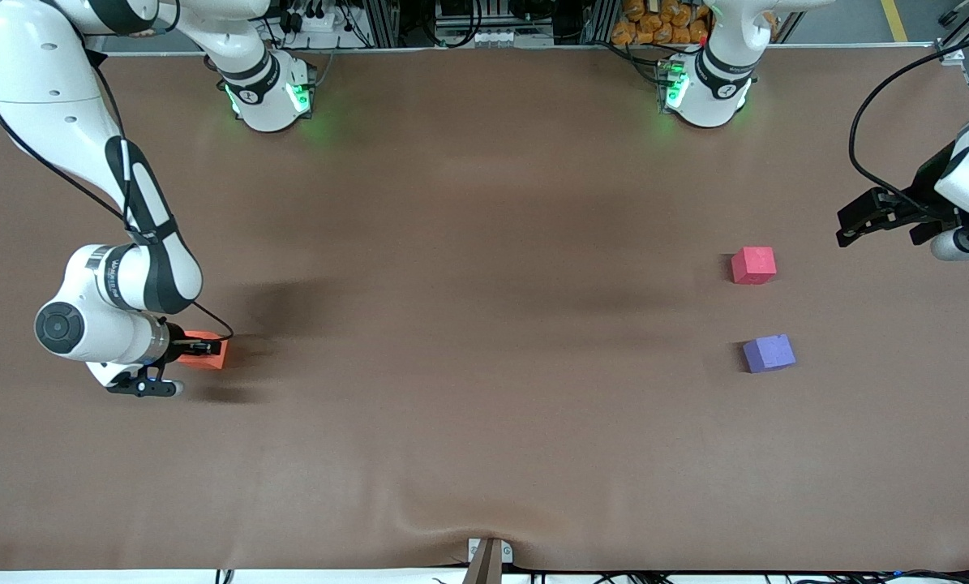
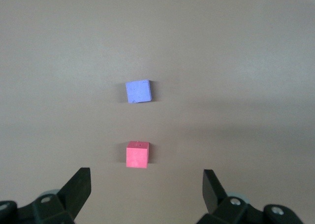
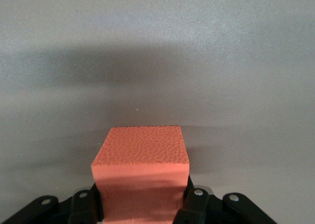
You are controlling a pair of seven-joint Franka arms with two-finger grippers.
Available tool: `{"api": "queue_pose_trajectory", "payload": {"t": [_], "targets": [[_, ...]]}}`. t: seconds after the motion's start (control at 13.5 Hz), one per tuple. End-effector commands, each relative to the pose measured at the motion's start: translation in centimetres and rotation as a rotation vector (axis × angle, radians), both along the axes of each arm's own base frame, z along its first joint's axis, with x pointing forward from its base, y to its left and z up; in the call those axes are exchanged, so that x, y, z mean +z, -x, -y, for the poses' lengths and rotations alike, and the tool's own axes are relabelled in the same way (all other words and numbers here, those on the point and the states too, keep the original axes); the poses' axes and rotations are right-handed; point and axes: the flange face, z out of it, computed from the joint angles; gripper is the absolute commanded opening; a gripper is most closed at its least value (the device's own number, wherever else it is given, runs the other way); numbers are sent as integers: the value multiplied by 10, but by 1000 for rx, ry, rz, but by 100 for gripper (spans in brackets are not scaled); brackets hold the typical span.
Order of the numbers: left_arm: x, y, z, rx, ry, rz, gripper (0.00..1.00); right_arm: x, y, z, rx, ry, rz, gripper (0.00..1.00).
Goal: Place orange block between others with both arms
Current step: 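Lift the orange cube and carry it toward the table middle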
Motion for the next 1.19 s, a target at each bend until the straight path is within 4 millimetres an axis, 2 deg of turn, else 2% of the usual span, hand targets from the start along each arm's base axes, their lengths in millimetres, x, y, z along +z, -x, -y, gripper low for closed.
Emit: {"api": "queue_pose_trajectory", "payload": {"t": [0.0,0.07,0.3,0.44,0.52,0.67,0.81,0.96,1.11], "targets": [[2,1,-2,-17,16,-5,100,17,-3,-7,30,1,20,0],[1,0,-2,-17,16,-6,100,34,-4,-12,37,0,25,0],[1,0,-2,-17,16,-6,100,92,-9,-51,86,0,37,0],[1,0,-2,-17,16,-6,100,128,-13,-90,131,-11,28,0],[1,0,-2,-17,16,-6,100,139,-15,-110,145,-17,19,0],[1,0,-2,-17,16,-8,100,165,-17,-165,178,-70,20,0],[1,0,-2,-17,16,-8,100,182,-14,-215,232,-108,39,0],[0,0,-2,-17,16,-9,100,189,-2,-277,284,-135,55,0],[1,0,-2,-17,16,-8,100,185,11,-336,239,-138,55,0]]}}
